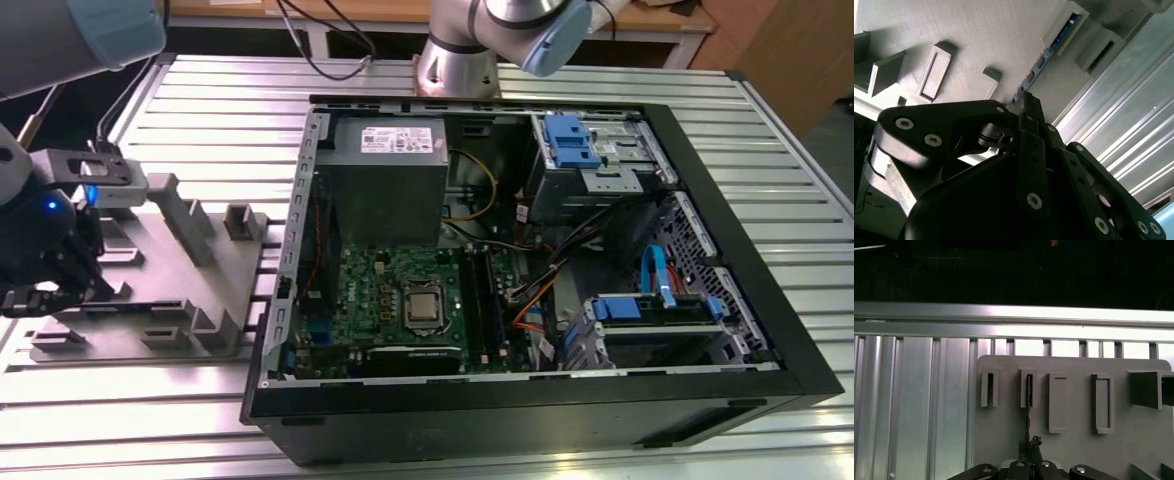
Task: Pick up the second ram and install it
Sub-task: 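Pick up the second ram and move it above second insertion slot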
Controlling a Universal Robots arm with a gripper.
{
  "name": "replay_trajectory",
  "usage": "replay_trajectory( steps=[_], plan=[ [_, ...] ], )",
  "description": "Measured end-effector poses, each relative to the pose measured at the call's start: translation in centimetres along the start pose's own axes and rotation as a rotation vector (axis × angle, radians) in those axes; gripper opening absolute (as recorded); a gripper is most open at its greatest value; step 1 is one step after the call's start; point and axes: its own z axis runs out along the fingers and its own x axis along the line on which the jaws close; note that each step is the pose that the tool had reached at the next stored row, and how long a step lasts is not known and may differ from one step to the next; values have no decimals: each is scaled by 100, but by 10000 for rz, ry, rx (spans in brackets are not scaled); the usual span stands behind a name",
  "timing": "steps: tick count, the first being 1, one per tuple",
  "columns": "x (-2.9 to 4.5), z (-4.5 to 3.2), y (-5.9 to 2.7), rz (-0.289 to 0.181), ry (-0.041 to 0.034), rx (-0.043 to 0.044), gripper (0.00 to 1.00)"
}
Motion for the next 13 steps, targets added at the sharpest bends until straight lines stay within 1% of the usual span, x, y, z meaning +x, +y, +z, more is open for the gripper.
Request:
replay_trajectory(
  steps=[7,13],
  plan=[
    [2,49,14,-2,-13,6,7],
    [0,69,26,-3,-14,10,7]
  ],
)
